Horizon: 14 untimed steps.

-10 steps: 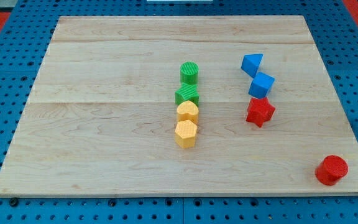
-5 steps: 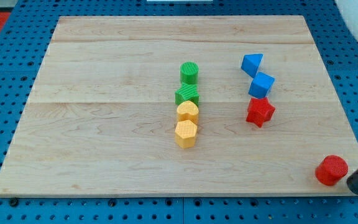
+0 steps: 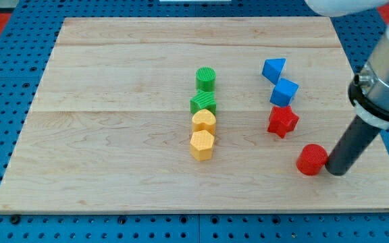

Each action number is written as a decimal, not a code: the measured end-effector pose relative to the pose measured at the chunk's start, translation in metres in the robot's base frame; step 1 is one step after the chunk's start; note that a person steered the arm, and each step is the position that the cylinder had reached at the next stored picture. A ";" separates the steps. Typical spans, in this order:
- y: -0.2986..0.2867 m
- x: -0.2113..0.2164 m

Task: Push the red circle to the bottom of the red star

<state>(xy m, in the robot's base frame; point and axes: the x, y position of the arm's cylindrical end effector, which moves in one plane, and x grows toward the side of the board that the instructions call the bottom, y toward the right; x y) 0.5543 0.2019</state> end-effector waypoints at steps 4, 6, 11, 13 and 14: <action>-0.010 -0.005; -0.015 -0.005; -0.039 0.020; -0.056 0.012; -0.056 0.008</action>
<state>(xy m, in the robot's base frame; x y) 0.5623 0.1460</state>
